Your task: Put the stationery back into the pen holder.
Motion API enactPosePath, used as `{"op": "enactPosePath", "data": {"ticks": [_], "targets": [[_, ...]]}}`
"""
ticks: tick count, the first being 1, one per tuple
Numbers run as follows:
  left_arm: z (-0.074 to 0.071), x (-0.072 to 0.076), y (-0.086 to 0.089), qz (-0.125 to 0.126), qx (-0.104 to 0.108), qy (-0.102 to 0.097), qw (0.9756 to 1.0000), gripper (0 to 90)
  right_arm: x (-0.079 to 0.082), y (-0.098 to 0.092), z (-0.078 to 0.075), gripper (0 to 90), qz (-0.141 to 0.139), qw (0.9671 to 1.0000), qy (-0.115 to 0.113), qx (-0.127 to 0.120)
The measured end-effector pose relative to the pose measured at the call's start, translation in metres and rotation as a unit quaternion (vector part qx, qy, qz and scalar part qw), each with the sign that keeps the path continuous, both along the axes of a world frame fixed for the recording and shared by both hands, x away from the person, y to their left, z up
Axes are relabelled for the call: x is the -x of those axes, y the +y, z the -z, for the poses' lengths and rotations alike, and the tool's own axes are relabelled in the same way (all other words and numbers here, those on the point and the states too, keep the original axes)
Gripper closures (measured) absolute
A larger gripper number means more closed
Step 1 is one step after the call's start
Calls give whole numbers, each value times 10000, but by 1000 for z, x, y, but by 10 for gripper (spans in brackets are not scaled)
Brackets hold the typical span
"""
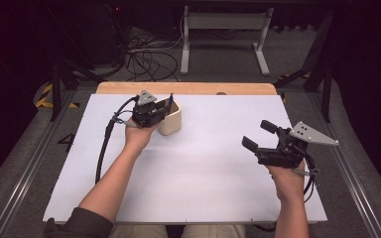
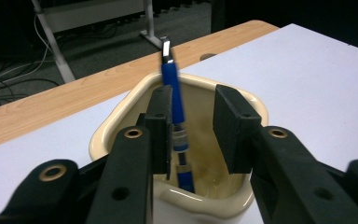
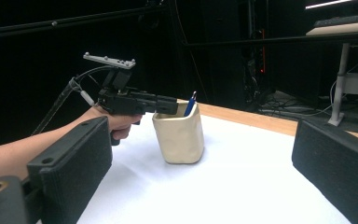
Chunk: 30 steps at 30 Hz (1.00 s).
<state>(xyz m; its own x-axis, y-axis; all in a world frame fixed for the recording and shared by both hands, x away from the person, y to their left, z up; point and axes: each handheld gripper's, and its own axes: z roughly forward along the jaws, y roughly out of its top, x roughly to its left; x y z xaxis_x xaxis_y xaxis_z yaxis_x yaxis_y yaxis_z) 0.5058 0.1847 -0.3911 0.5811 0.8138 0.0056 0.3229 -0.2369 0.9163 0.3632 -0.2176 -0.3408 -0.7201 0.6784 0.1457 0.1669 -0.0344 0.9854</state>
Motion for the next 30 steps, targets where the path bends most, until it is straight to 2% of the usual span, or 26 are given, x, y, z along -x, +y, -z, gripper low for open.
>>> {"op": "enactPosePath", "data": {"ticks": [3, 12, 19, 23, 26, 30], "targets": [[0, 0, 0, -16, 23, -13, 10000, 637, 0, 0, 0, 54, -1, 10000, 17, -12], [0, 2, 0, -47, -4, -117, 9999, 618, -1, 0, 1, 54, -14, 10000, 19, 10], [-2, 4, 4, -52, 105, -89, 9999, 588, -1, 1, 1, 54, -15, 10000, 45, 14], [-3, 6, 6, -20, 115, -112, 9999, 550, -1, 1, 2, 54, -6, 10000, 60, 23], [-3, 8, 5, 18, 12, -153, 9999, 488, -2, 2, 2, 55, -11, 10000, 63, 33], [-5, 10, 6, 84, 60, -159, 9998, 453, -2, 2, 2, 54, -9, 10000, 62, 25]]}}
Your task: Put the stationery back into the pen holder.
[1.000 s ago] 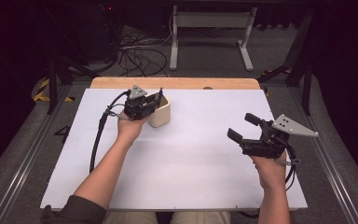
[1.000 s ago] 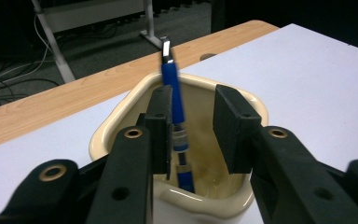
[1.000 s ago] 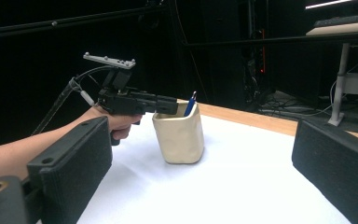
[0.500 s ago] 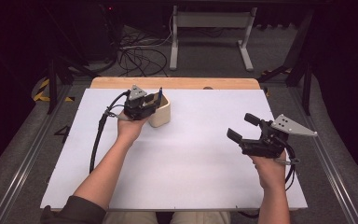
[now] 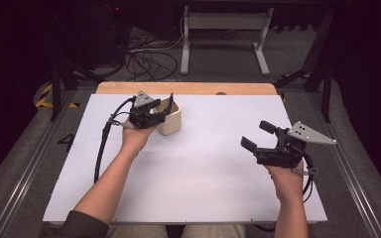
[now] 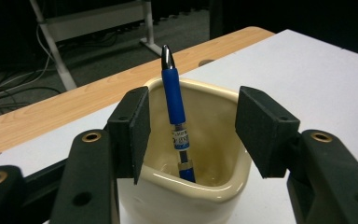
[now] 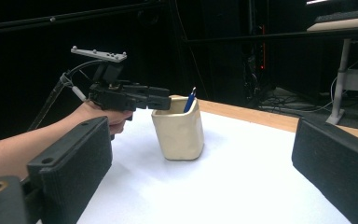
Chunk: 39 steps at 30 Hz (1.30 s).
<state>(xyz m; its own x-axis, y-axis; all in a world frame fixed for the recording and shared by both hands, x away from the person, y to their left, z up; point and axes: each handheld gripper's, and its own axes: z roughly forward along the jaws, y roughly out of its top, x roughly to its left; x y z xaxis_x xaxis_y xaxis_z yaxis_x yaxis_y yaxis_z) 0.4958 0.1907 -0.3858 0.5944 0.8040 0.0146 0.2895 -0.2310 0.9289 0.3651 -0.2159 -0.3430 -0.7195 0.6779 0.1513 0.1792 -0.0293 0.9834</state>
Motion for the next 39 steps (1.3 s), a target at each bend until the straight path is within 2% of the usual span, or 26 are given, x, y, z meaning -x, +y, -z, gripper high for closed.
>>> {"op": "enactPosePath", "data": {"ticks": [18, 32, 39], "targets": [[-11, 18, 3, 250, 341, -227, 9988, 281, 0, 0, 0, 54, 22, 10000, -13, 16], [-15, 30, 7, 327, 450, -375, 9977, 231, 1, 0, 0, 54, 42, 10000, -15, 35], [-18, 36, 11, 332, 419, -425, 9977, 203, 1, 0, 0, 54, 37, 10000, -27, 31]]}}
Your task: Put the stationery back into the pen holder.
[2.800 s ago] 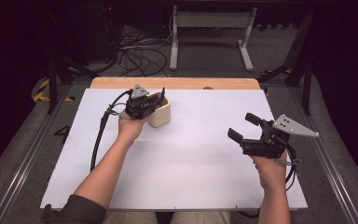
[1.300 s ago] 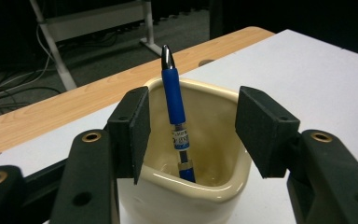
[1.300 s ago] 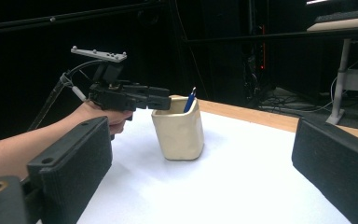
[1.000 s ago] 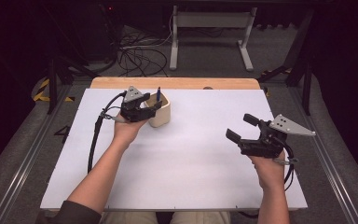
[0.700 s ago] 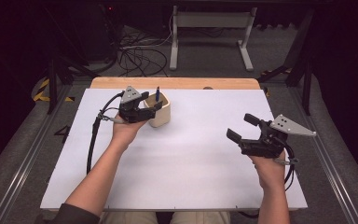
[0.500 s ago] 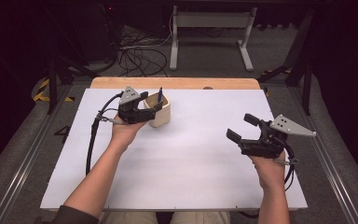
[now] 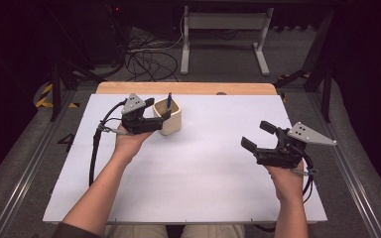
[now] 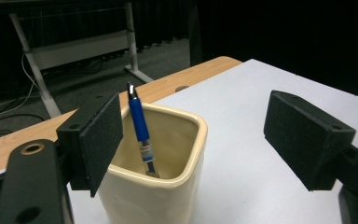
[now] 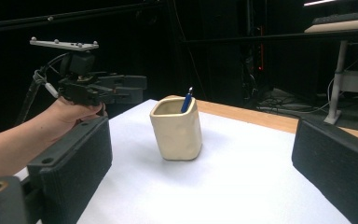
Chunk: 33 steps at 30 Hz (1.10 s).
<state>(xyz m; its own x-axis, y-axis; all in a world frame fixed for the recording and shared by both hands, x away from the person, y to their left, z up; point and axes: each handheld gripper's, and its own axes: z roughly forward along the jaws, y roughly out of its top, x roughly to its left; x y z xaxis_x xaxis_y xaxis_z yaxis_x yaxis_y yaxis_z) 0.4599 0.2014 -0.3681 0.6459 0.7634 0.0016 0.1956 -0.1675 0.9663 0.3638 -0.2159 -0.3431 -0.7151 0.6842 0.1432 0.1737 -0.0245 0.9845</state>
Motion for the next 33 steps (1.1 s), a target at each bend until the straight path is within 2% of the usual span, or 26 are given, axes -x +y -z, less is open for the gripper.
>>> {"op": "enactPosePath", "data": {"ticks": [27, 30, 33], "targets": [[-5, 27, 7, 130, 122, -207, 9996, 157, 1, -3, 1, 55, 91, 10000, -16, 15], [-5, 31, 8, 167, 194, -201, 9995, 150, 1, -3, 1, 54, 76, 10000, -30, 21], [-5, 34, 9, 174, 170, -194, 9995, 139, 1, -3, 2, 54, 81, 10000, -17, 24]]}}
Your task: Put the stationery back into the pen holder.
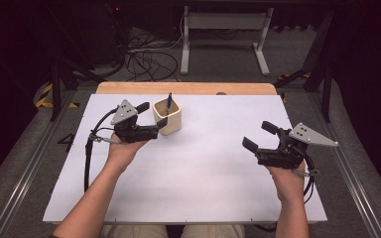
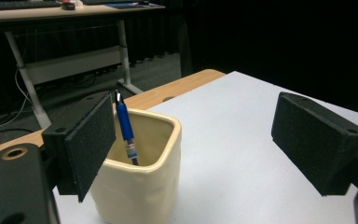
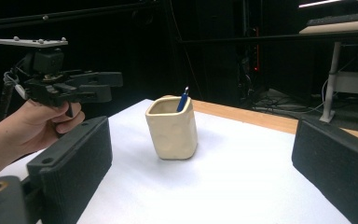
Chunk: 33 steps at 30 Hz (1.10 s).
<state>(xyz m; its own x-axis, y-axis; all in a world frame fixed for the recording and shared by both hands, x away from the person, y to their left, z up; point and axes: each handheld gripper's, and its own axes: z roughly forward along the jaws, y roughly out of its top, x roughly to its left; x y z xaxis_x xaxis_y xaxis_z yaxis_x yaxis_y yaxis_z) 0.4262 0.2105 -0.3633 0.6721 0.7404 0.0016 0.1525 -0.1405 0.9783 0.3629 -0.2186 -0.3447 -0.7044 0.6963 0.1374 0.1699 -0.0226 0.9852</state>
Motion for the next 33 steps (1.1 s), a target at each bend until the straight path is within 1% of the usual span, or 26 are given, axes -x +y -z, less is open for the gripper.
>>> {"op": "enactPosePath", "data": {"ticks": [6, 10, 14, 21, 26, 27, 29, 32, 33], "targets": [[-1, 7, 5, 20, 49, -49, 10000, 132, -1, 1, 1, 54, -1, 10000, -12, 30], [-2, 11, 8, 34, 112, -83, 9999, 128, -1, 2, 2, 54, 4, 10000, 21, 68], [-2, 15, 10, 47, 116, -113, 9999, 124, -2, 2, 3, 54, 19, 10000, 24, 61], [-2, 21, 15, 52, 136, -136, 9998, 119, -2, 1, 4, 54, 38, 10000, 8, 47], [-2, 25, 21, 38, 241, -146, 9996, 116, -2, 2, 4, 54, 11, 10000, -22, 65], [-2, 25, 22, 41, 211, -168, 9996, 116, -2, 3, 4, 54, 8, 10000, -17, 66], [-1, 27, 23, 36, 248, -166, 9995, 115, -2, 3, 5, 54, -2, 10000, -15, 79], [0, 28, 26, 24, 225, -170, 9996, 113, -3, 4, 5, 54, 5, 10000, -15, 92], [1, 29, 27, 25, 259, -155, 9995, 112, -3, 4, 5, 54, 2, 10000, -22, 93]]}}
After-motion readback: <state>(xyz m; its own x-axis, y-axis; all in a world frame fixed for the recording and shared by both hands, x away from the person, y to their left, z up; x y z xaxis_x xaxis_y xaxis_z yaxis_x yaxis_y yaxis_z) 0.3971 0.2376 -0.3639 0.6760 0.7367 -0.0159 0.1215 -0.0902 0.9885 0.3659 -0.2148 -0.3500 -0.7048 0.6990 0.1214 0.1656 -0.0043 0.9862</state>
